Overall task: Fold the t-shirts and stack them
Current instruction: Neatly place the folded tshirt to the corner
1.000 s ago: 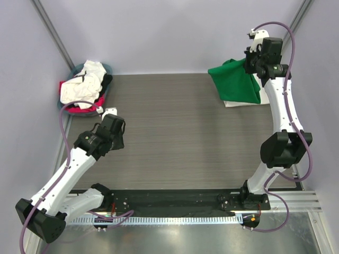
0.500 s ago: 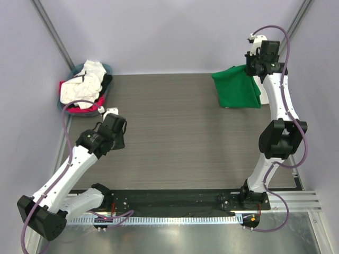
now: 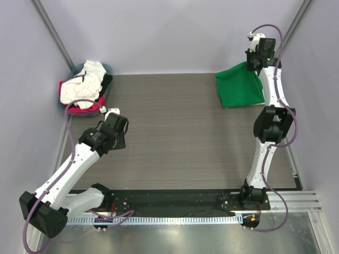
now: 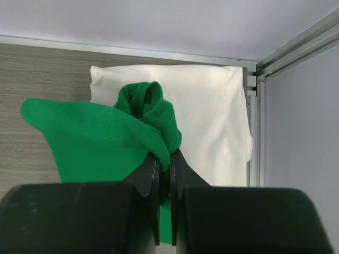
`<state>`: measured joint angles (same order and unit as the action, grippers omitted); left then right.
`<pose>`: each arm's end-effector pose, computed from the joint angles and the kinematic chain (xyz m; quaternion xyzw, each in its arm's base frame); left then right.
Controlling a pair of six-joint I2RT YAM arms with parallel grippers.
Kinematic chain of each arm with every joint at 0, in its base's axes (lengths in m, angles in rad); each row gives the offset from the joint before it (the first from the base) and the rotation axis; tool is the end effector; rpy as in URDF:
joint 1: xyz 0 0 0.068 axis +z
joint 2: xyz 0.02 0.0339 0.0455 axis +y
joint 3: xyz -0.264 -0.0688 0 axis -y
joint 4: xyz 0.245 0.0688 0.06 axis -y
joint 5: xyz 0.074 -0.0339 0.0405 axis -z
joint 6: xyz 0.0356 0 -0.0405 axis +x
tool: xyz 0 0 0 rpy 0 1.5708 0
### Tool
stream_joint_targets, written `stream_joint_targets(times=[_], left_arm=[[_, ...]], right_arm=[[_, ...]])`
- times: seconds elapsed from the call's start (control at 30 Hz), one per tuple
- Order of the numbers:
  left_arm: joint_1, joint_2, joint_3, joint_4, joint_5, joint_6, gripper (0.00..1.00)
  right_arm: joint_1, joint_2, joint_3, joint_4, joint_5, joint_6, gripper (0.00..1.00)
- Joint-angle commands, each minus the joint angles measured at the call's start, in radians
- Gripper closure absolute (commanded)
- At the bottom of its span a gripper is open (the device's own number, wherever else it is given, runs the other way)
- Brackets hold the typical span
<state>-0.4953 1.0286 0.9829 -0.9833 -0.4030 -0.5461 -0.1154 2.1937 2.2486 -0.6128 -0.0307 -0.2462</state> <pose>0.1706 -0.0763 0.2969 -0.0775 0.9424 0.0369 0.3234 0.5051 -0.0574 0.3433 -0.0646 0.8720 -0.0740 0.4795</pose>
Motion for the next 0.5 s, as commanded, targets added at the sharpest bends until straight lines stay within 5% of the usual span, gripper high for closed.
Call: stream_joint_targets(times=[0.0, 0.47], left_arm=[[0.003, 0.005, 0.003, 0.023, -0.034, -0.014, 0.62], [0.004, 0.028, 0.005, 0.020, -0.033, -0.014, 0.62]], right_arm=[[-0.010, 0.038, 0.097, 0.074, 0.026, -0.019, 0.99], [-0.038, 0.204, 0.101, 0.271, 0.195, 0.015, 0.98]])
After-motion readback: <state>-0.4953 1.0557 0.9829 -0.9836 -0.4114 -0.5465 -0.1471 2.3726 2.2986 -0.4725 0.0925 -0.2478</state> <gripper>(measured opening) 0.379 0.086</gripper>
